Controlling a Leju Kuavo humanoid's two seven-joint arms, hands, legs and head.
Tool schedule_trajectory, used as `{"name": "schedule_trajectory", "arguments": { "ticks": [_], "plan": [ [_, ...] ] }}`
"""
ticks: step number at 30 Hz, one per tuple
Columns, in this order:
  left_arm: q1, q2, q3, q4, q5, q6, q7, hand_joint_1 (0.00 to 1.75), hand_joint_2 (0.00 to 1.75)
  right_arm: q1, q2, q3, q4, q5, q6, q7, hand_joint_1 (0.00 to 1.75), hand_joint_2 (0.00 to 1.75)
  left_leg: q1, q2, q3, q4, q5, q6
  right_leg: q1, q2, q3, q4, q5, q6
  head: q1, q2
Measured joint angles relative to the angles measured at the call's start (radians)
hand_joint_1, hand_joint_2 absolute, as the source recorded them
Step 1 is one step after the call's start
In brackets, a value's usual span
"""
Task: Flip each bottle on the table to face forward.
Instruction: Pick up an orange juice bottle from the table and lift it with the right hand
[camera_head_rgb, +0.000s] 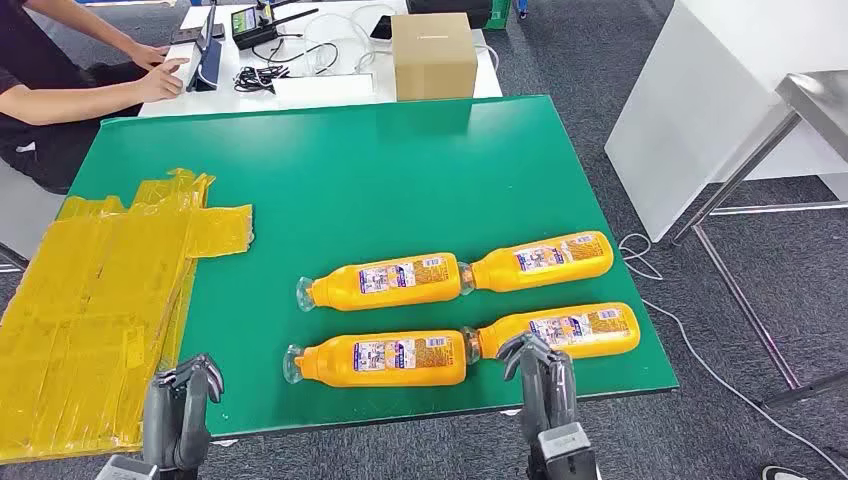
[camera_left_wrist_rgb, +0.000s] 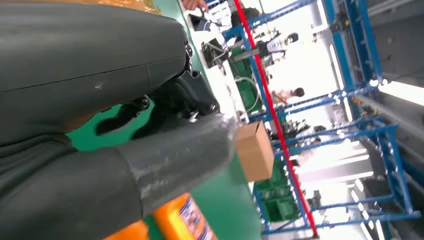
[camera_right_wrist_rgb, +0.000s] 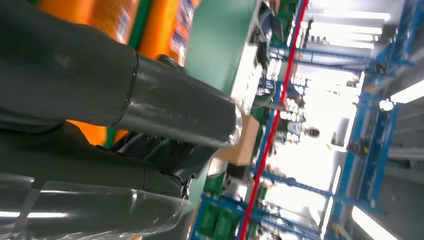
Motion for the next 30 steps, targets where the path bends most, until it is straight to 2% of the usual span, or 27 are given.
{"name": "schedule_trajectory", "arguments": {
  "ticks": [1, 4, 5, 13, 19, 23, 30],
  "plan": [
    [0.005, -0.003, 0.002, -0.003, -0.003, 0.001, 0.0, 0.22, 0.0, 0.002, 0.0, 0.004, -0.003, -0.001, -0.004, 0.001, 1.68, 0.0, 0.0, 0.0, 0.0, 0.0, 0.0, 0.0, 0.0, 0.0, 0.0, 0.0, 0.0, 0.0, 0.0, 0.0],
    [0.024, -0.016, 0.008, -0.014, -0.014, -0.001, -0.001, 0.01, 0.0, 0.011, -0.001, 0.023, -0.015, -0.009, -0.02, 0.007, 0.38, 0.0, 0.0, 0.0, 0.0, 0.0, 0.0, 0.0, 0.0, 0.0, 0.0, 0.0, 0.0, 0.0, 0.0, 0.0],
    [0.028, -0.021, 0.011, -0.017, -0.019, -0.006, -0.001, 0.0, 0.0, 0.013, -0.002, 0.03, -0.018, -0.015, -0.025, 0.01, 0.0, 0.0, 0.0, 0.0, 0.001, 0.0, 0.0, 0.0, 0.0, 0.0, 0.001, 0.0, 0.0, 0.0, 0.0, 0.0],
    [0.047, -0.059, 0.028, -0.032, -0.059, -0.038, 0.01, 0.0, 0.0, 0.016, -0.018, 0.075, -0.036, -0.055, -0.072, 0.035, 0.0, 0.0, 0.0, 0.0, 0.003, 0.0, 0.0, 0.0, 0.0, 0.0, 0.003, 0.0, 0.001, 0.0, 0.0, 0.0],
    [0.054, -0.067, 0.027, -0.048, -0.062, -0.039, 0.033, 0.0, 0.0, 0.023, -0.03, 0.091, -0.048, -0.056, -0.09, 0.036, 0.0, 0.0, 0.0, 0.0, 0.004, 0.0, 0.0, 0.0, 0.0, 0.0, 0.004, 0.0, 0.001, 0.0, 0.0, 0.0],
    [0.058, -0.07, 0.027, -0.054, -0.061, -0.036, 0.059, 0.0, 0.0, 0.028, -0.036, 0.1, -0.053, -0.041, -0.106, 0.065, 0.0, 1.75, 0.0, 0.0, 0.004, 0.0, 0.0, 0.0, 0.0, 0.0, 0.004, 0.0, 0.001, 0.0, 0.0, 0.0],
    [0.078, -0.074, 0.036, -0.054, -0.052, -0.039, 0.076, 0.0, 0.0, 0.1, -0.088, 0.109, -0.098, 0.041, -0.162, 0.194, 0.0, 1.75, 0.0, -0.001, 0.004, 0.0, -0.001, 0.001, 0.0, 0.0, 0.004, 0.0, 0.0, 0.0, 0.0, 0.0]
  ]
}}
